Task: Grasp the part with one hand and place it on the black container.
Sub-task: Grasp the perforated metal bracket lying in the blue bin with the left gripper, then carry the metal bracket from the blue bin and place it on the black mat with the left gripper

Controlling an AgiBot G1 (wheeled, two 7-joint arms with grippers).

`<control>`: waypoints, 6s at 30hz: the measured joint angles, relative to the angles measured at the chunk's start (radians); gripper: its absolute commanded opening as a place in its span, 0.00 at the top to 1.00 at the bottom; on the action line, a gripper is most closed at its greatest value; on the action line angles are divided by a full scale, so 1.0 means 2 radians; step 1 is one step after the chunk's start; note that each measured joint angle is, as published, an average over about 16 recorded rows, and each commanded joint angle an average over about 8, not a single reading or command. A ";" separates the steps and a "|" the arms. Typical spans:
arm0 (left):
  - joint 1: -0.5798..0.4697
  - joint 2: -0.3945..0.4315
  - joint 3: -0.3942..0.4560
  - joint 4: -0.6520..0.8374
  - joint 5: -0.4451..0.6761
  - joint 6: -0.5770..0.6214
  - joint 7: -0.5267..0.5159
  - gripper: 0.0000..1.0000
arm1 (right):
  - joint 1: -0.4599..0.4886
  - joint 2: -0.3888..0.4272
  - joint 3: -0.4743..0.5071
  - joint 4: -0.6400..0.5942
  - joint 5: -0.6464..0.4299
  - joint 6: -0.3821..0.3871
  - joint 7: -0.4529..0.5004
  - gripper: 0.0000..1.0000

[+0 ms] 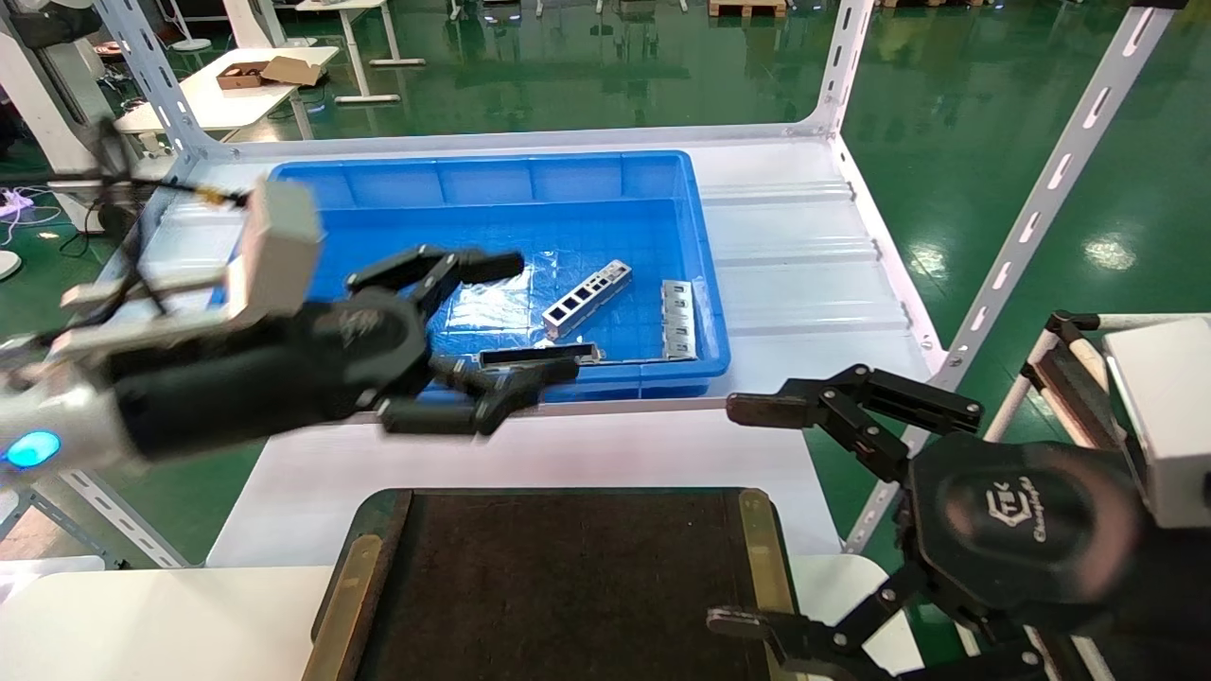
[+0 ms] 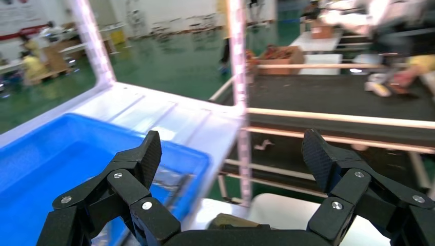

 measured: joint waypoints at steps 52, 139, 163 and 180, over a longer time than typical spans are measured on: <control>-0.183 0.259 0.104 0.485 0.153 -0.195 0.117 1.00 | 0.000 0.000 -0.001 0.000 0.000 0.000 0.000 1.00; 0.127 0.027 0.089 0.054 -0.039 0.023 -0.010 1.00 | 0.000 0.001 -0.002 0.000 0.001 0.001 -0.001 1.00; 0.353 0.056 0.130 -0.086 0.056 -0.440 -0.150 1.00 | 0.001 0.001 -0.002 0.000 0.001 0.001 -0.001 1.00; 0.328 0.129 0.189 -0.024 0.064 -0.591 -0.223 1.00 | 0.001 0.001 -0.002 0.000 0.002 0.001 -0.001 1.00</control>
